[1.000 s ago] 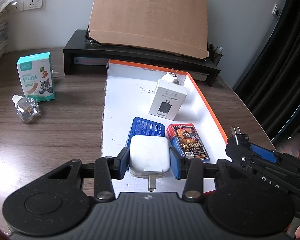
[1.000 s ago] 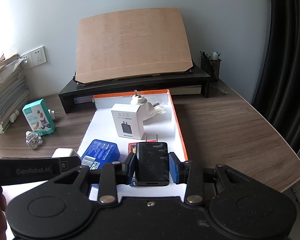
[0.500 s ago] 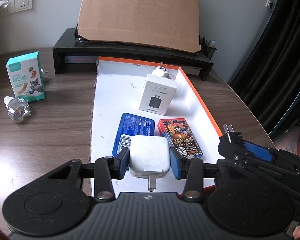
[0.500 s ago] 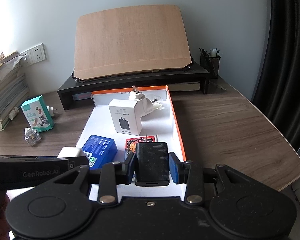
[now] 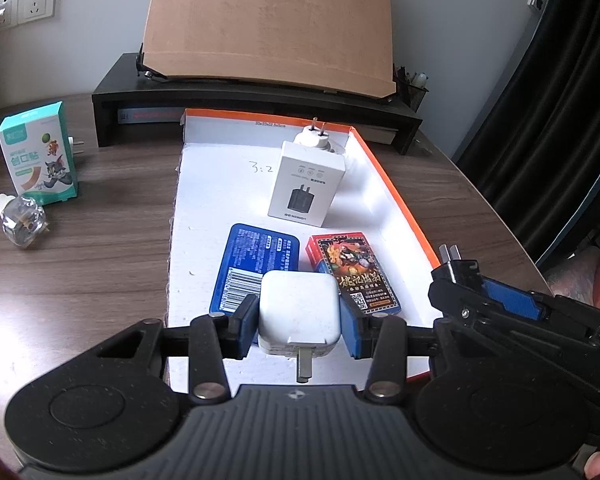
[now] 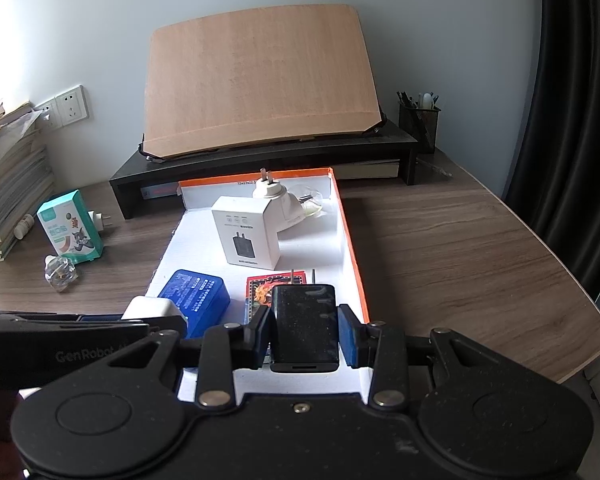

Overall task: Organize rigid objects
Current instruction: 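Lower the white charger into the tray with the left tool while the right tool lowers the black adapter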

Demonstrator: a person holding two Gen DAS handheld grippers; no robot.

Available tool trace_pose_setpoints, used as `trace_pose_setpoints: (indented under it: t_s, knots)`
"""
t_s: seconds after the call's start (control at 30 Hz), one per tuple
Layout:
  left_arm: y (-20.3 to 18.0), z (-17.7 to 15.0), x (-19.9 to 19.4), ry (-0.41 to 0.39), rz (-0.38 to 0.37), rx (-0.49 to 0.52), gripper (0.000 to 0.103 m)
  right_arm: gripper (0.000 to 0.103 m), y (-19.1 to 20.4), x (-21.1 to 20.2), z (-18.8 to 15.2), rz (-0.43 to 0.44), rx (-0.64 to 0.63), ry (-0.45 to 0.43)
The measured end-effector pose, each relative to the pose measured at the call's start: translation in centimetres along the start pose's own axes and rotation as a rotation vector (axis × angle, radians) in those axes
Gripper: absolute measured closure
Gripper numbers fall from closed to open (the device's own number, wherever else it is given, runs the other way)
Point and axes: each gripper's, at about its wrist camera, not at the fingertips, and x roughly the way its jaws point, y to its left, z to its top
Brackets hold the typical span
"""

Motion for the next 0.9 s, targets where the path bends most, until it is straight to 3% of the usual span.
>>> trace_pose_setpoints:
  t_s: [0.9]
  knots:
    - [-0.5, 0.6, 2.1, 0.042, -0.042, 0.044, 0.060, 0.059, -0.7, 2.8, 0.5, -0.013, 0.023, 0.047]
